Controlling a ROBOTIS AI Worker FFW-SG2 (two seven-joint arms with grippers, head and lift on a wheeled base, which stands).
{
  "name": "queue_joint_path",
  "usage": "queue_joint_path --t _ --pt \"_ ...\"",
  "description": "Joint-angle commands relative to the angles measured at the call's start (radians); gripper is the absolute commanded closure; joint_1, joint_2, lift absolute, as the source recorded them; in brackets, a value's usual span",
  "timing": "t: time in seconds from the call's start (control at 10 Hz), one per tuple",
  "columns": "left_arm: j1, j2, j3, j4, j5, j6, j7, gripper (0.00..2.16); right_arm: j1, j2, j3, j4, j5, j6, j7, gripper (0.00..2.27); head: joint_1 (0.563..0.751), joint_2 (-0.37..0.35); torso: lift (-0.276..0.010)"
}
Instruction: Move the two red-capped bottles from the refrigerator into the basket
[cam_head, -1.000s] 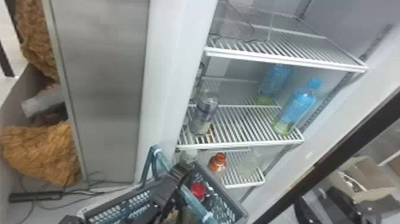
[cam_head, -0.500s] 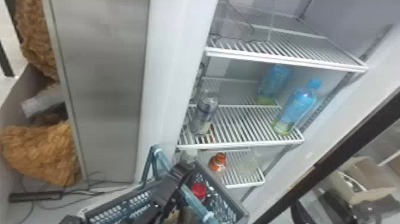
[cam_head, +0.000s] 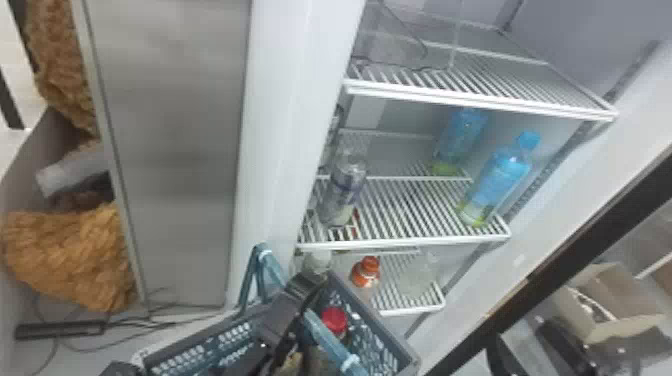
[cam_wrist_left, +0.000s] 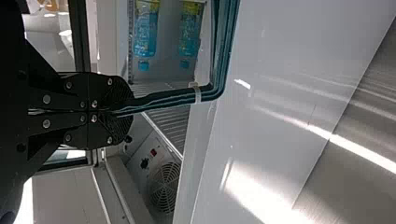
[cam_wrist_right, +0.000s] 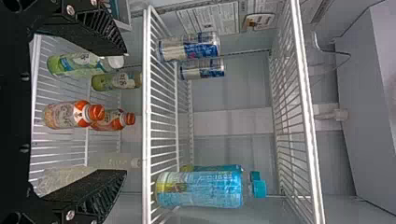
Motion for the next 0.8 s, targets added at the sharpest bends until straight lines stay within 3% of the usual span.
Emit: queue_joint_path --t 0.0,0.7 --pt "-0.002 0.000 0.000 0.000 0.000 0.000 0.000 1.20 -0.006 0.001 0.005 0.004 -0.001 0.000 0.000 0.12 0.695 -0.350 0.000" --pt "0.001 -0.008 0.006 0.000 -0.004 0.012 0.000 1.20 -0.028 0.001 0.019 0.014 -0.019 0.000 -0.001 0.12 0.695 -0.350 0.000"
